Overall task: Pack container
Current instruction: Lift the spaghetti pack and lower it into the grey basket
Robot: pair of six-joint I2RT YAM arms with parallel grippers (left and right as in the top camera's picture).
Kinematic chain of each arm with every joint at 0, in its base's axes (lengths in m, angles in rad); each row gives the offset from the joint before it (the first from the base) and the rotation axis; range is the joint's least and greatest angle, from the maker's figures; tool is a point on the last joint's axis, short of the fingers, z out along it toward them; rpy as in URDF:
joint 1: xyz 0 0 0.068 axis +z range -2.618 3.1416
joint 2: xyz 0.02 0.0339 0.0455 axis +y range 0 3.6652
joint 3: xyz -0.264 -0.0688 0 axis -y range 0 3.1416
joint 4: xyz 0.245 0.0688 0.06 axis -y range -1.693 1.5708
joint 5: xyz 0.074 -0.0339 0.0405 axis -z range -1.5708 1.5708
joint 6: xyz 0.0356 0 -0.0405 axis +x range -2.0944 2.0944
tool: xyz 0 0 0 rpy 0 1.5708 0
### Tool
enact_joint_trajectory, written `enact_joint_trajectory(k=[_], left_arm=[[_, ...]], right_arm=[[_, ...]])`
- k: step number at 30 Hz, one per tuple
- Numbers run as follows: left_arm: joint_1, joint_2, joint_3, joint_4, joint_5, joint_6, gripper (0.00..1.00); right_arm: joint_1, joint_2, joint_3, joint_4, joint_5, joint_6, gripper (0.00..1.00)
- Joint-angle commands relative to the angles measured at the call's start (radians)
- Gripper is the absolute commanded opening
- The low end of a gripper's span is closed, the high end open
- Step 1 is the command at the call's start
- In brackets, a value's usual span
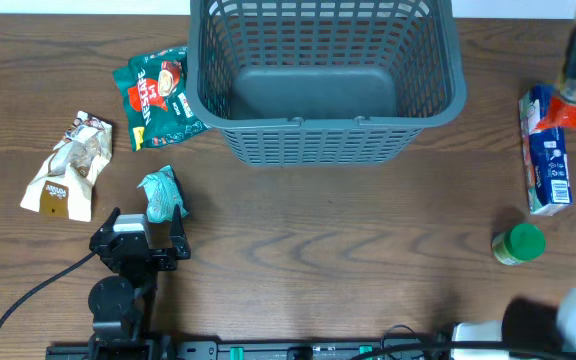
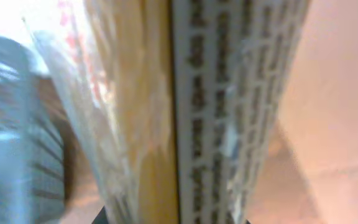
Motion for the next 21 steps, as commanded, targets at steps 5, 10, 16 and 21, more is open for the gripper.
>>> enact_joint_trajectory(k=[5,10,16,21], left_arm=[[0.006,-0.006,-0.024,-0.008,-0.005,0.006,0.99],[0.006,-0.006,-0.024,-0.008,-0.005,0.006,0.99],[0.006,-0.006,-0.024,-0.008,-0.005,0.006,0.99],[0.006,-0.006,-0.024,-0.008,-0.005,0.006,0.99]], right_arm=[[0.202,-0.088,0.019,0.032,-0.257,-0.305,0.01],[0.367,-0.030,0.019,0.002,-0.329,-0.466,0.01],[0.476,0.090,0.019,0.000,-0.325,-0.618,0.01],[0.501,0.183,0.019,-0.012,-0.325,-0.694,0.01]])
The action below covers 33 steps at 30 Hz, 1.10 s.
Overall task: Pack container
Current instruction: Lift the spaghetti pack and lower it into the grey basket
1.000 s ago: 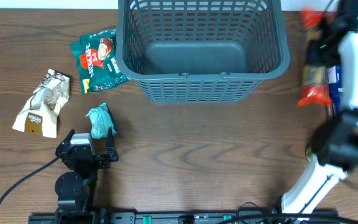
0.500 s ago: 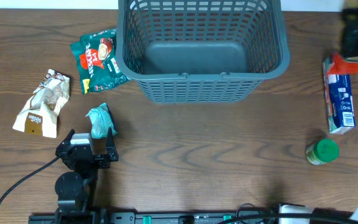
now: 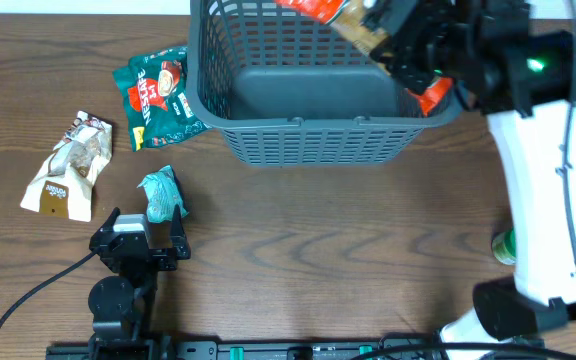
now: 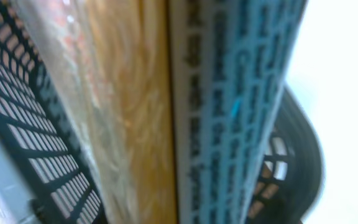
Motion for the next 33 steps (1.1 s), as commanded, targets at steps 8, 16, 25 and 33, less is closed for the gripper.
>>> enact_joint_trajectory(k=[8,16,25,33], left_arm=[[0.006,-0.006,-0.024,-0.008,-0.005,0.006,0.98],[0.006,-0.006,-0.024,-0.008,-0.005,0.006,0.98],[0.006,-0.006,-0.024,-0.008,-0.005,0.006,0.99],[0.006,-0.006,-0.024,-0.008,-0.005,0.006,0.98]], right_arm=[[0.029,0.112,0.019,-0.071,-0.045,-0.144,0.01],[0.105,0.209,0.019,-0.078,-0.043,-0.158,0.01],[0.140,0.275,0.018,-0.081,-0.037,-0.161,0.01],[0.107,0.288,0.017,-0.098,-0.019,-0.161,0.01]])
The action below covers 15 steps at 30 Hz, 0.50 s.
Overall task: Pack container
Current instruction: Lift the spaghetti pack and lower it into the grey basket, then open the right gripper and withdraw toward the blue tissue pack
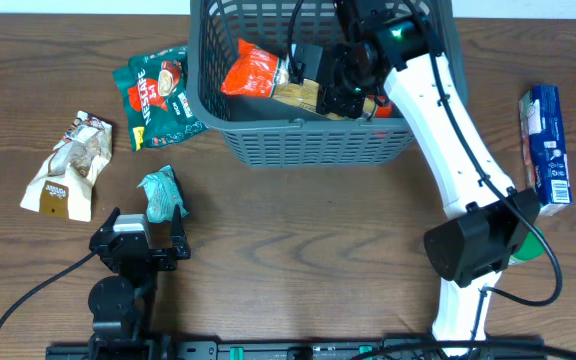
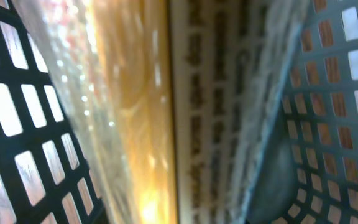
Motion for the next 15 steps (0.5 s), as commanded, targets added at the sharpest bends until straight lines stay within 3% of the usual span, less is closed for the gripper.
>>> enact_joint_trajectory(k=[1,8,9,11,15], left_arm=[[0.006,-0.006,-0.024,-0.008,-0.005,0.006,0.99],[0.006,-0.006,-0.024,-0.008,-0.005,0.006,0.99],[0.006,-0.006,-0.024,-0.008,-0.004,0.006,0.99],[0.006,-0.006,-0.024,-0.008,-0.005,0.006,0.99],[0.006,-0.006,-0.024,-0.008,-0.005,0.006,0.99]], right_arm=[[-0.031,-0.015,0.019,0.004,-0.027,-0.011,0.01],[-0.051,-0.014,0.019,0.014,-0.026,0.014,0.01],[-0.051,-0.014,0.019,0.021,-0.026,0.026,0.07],[-0.051,-0.014,0.019,0.026,-0.026,0.035,0.39],[-0.051,-0.014,0.019,0.027,-0.026,0.042,0.72]])
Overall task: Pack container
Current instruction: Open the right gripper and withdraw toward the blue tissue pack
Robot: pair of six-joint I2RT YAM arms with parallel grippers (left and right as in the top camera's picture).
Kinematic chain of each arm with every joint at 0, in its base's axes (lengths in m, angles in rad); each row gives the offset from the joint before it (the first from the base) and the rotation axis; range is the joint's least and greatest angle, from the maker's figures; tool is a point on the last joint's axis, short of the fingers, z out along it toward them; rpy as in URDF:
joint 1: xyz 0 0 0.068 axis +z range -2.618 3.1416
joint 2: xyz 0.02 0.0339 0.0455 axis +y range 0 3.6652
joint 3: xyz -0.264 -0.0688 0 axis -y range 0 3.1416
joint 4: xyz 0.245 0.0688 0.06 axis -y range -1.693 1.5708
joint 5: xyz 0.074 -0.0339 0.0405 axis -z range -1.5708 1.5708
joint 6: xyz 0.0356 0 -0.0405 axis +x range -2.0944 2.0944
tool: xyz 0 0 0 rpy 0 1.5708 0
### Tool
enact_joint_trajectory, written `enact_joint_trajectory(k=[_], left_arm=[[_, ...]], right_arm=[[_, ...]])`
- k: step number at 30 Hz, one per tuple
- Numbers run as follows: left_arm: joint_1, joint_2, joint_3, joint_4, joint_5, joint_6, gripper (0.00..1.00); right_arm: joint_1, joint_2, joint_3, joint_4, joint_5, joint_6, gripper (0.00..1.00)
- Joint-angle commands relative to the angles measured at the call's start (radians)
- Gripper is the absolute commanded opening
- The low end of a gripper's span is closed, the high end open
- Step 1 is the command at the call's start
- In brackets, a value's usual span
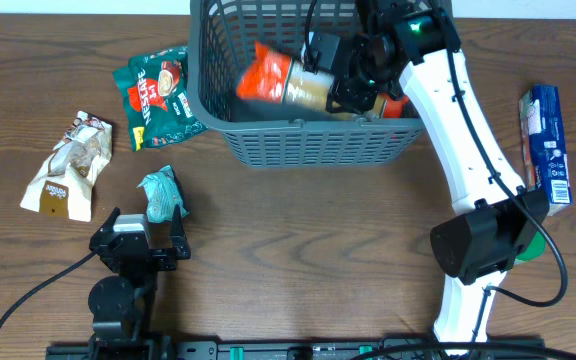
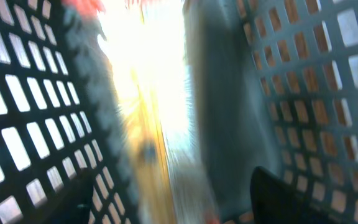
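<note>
The grey slatted basket (image 1: 313, 140) stands at the back middle of the table. An orange-red and tan packet (image 1: 273, 85) lies tilted inside it. My right gripper (image 1: 333, 75) is down in the basket at the packet's right end. In the right wrist view everything is blurred: the right gripper (image 2: 173, 196) has its dark fingers (image 2: 281, 193) wide apart, the packet (image 2: 154, 124) lies beyond them, and the basket wall (image 2: 17, 93) stands on both sides. My left gripper (image 1: 148, 222) rests open at the front left, just short of a small teal packet (image 1: 161, 193).
A green Nescafe pouch (image 1: 158, 95) lies left of the basket, with a beige pouch (image 1: 68, 165) further left. A blue box (image 1: 545, 145) lies at the right edge. A green-lidded jar (image 1: 531, 245) shows partly behind the right arm's base.
My right gripper was shut on the packet low in the basket; now its fingers are apart and the packet sits free of them. The left arm has not moved.
My right gripper held the packet at the far right by the blue box. Then it held it over the basket's right rim. Then it had it down inside the basket, and now the packet is let go there.
</note>
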Motion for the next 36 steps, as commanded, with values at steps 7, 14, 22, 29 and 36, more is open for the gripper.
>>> enact_joint_trajectory(k=[7,14,22,29,36], left_arm=[[0.006,-0.006,-0.024,-0.008,-0.005,0.006,0.99],[0.006,-0.006,-0.024,-0.008,-0.005,0.006,0.99],[0.006,-0.006,-0.024,-0.008,-0.005,0.006,0.99],[0.006,-0.006,-0.024,-0.008,-0.005,0.006,0.98],[0.006,-0.006,-0.024,-0.008,-0.005,0.006,0.99]], right_arm=[[-0.001,-0.018,0.031,0.060,0.006,0.139,0.76],[-0.015,-0.039,0.229,0.054,0.487,0.578,0.98],[-0.226,-0.068,0.474,-0.211,0.518,0.886,0.99],[-0.519,-0.066,0.458,-0.389,0.460,0.886,0.99],[-0.719,-0.065,0.376,-0.378,0.361,0.826,0.93]])
